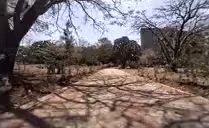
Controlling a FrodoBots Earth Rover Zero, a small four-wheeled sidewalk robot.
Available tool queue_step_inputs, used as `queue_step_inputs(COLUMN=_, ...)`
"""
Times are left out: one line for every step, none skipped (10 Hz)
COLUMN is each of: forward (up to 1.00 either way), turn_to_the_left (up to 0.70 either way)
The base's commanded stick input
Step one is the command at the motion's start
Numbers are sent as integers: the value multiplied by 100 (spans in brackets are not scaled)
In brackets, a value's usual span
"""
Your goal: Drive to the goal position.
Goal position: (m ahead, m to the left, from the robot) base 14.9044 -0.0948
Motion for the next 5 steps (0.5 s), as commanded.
queue_step_inputs(forward=70, turn_to_the_left=0)
queue_step_inputs(forward=70, turn_to_the_left=0)
queue_step_inputs(forward=70, turn_to_the_left=0)
queue_step_inputs(forward=26, turn_to_the_left=0)
queue_step_inputs(forward=10, turn_to_the_left=0)
